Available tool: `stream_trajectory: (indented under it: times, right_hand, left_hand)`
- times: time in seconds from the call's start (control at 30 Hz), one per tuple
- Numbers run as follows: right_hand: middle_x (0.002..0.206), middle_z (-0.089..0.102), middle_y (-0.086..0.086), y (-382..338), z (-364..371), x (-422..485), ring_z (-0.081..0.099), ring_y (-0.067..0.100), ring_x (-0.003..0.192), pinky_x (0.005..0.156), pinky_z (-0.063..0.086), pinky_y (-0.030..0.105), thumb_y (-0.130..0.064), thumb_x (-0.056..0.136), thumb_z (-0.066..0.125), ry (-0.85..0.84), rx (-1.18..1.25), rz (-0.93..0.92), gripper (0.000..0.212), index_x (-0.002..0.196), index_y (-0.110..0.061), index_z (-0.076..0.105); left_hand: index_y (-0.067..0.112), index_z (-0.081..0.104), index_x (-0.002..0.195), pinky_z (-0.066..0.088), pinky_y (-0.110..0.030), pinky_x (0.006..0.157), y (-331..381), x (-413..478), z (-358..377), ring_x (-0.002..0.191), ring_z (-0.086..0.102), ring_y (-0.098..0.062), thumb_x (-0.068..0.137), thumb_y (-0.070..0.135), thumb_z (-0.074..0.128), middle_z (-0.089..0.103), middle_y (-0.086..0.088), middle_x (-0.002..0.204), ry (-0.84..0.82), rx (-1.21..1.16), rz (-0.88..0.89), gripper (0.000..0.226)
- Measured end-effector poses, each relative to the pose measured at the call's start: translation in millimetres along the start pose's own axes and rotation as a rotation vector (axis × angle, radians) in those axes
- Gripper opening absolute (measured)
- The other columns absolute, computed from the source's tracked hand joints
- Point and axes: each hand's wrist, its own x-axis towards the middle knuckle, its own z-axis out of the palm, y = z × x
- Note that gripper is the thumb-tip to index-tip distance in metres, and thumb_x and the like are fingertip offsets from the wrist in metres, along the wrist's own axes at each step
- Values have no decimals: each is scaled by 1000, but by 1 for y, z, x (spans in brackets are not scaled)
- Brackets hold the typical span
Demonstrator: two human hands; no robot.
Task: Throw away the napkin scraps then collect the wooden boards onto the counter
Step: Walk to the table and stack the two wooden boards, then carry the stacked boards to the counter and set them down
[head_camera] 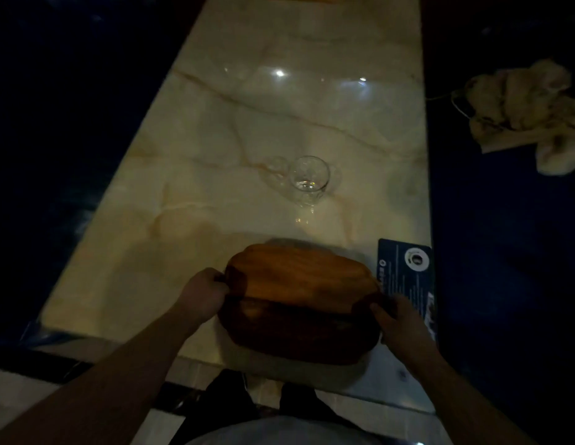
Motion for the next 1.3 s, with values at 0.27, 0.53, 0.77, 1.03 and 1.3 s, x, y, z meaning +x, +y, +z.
stream_trajectory:
  times: [0.27,0.53,0.77,1.03,1.3]
  right_hand:
    - [102,66,8,-73,44,3,64,25,95,84,54,47,-31,95,54,-112,43,-275,23,109,-14,60]
    - [111,68,-7,-135,129,-75,65,8,102,85,55,23,-13,98,48,-335,151,-534,31,122,-29,59]
    - [104,71,-7,-184,222,-201,67,12,95,82,52,28,-18,98,48,-568,173,-731,28,105,-38,66]
    - [108,74,3,-218,332,-347,69,24,103,89,53,42,-24,93,56,-882,236,-827,23,110,-29,71]
    - [100,68,20,-246,434,-461,62,39,98,79,46,46,-30,94,49,-1152,125,-919,26,91,-32,75]
  left_hand:
    - [8,63,98,53,-45,79,-58,-55,-52,87,62,-28,84,19,60,65,-11,97,300,-238,-20,18]
    - [15,64,99,52,-39,78,-150,-161,-113,88,64,-21,96,24,48,67,-3,91,636,-450,129,19]
    - [36,63,86,50,-36,77,-261,-290,-146,81,64,-10,98,21,43,69,0,87,958,-639,225,28]
    - [22,60,111,53,-15,61,-364,-429,-189,78,65,-2,97,23,45,66,2,95,1317,-871,243,21]
    - [20,59,91,48,-28,62,-445,-511,-231,72,60,-9,94,20,48,62,-2,86,1668,-963,112,12]
